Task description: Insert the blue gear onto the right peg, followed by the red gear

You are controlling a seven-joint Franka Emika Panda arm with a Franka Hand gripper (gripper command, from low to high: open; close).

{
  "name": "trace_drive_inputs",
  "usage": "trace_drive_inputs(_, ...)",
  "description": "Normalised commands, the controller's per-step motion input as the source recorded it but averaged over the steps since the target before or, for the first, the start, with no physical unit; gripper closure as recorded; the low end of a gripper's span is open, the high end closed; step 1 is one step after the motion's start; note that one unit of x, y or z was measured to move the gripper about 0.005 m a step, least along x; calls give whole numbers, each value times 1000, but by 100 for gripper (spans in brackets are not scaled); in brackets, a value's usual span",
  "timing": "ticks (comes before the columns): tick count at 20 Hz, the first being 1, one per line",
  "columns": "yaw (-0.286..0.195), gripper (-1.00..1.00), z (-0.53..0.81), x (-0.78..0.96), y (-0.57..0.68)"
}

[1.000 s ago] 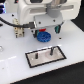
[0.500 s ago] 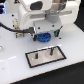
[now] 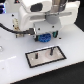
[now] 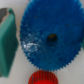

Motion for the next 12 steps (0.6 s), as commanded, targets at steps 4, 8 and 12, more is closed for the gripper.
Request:
trace_drive_inputs(4, 0, 100, 107, -66, -12)
trace_drive_inputs(8, 0, 100, 316, 117, 15)
trace_drive_inputs(12, 0, 100, 453, 355, 15)
